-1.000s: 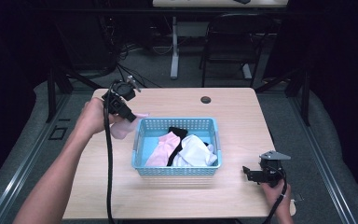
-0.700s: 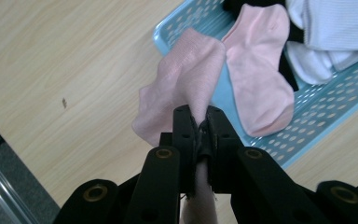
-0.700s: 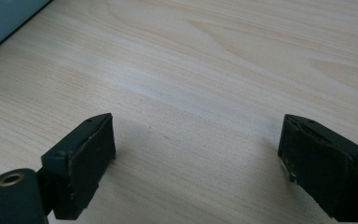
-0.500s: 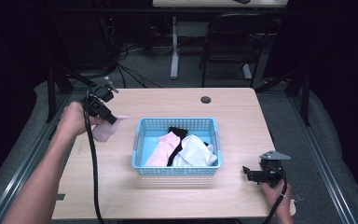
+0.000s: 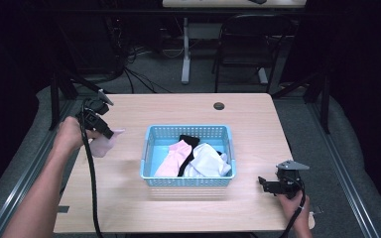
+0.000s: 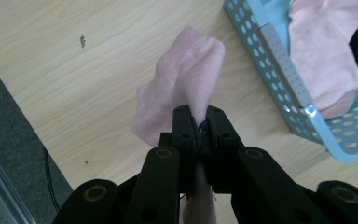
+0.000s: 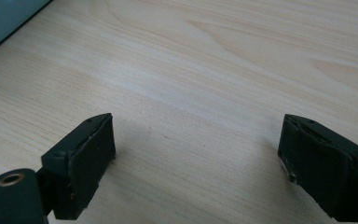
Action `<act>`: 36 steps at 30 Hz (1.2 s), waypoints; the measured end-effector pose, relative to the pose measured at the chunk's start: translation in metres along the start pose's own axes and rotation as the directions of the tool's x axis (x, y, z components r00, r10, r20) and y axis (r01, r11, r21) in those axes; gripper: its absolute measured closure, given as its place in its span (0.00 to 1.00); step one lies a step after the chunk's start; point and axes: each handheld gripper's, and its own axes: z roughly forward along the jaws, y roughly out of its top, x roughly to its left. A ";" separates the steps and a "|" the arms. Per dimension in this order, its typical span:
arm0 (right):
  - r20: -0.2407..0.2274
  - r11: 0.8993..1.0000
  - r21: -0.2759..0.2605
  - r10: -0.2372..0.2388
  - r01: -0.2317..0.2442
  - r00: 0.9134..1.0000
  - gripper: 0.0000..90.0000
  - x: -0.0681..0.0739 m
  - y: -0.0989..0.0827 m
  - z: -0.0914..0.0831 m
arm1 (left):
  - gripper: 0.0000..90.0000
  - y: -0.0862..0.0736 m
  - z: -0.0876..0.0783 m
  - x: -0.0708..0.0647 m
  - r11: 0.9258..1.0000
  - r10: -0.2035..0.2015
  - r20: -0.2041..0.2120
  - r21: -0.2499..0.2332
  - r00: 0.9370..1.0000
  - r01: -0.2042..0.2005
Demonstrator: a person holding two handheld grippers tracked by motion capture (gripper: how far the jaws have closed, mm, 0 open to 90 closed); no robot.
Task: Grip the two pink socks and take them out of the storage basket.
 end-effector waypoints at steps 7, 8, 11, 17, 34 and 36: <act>-0.001 1.000 0.000 0.000 0.000 1.000 0.12 0.000 0.000 0.000 | 0.93 -0.008 0.019 0.008 1.000 -0.021 0.004 0.019 1.000 0.021; -0.003 1.000 -0.002 0.001 -0.001 1.000 0.12 0.000 0.000 0.000 | 0.93 -0.008 0.022 0.009 0.999 -0.023 0.005 0.024 1.000 0.023; -0.001 1.000 0.000 0.003 -0.003 1.000 0.12 0.000 0.000 0.000 | 0.93 -0.010 0.032 0.011 0.999 -0.030 0.011 0.027 0.999 0.030; -0.002 1.000 -0.001 0.001 -0.001 1.000 0.12 0.000 0.000 0.000 | 0.93 -0.012 0.048 0.015 0.998 -0.051 0.024 0.027 0.998 0.051; -0.002 1.000 0.003 -0.001 0.001 1.000 0.12 0.000 0.000 0.000 | 0.92 -0.022 0.085 0.032 0.991 -0.130 0.040 0.020 0.991 0.130; -0.001 1.000 0.004 -0.001 0.001 1.000 0.12 0.000 0.000 0.000 | 0.90 -0.022 0.088 0.035 0.990 -0.140 0.034 0.022 0.990 0.139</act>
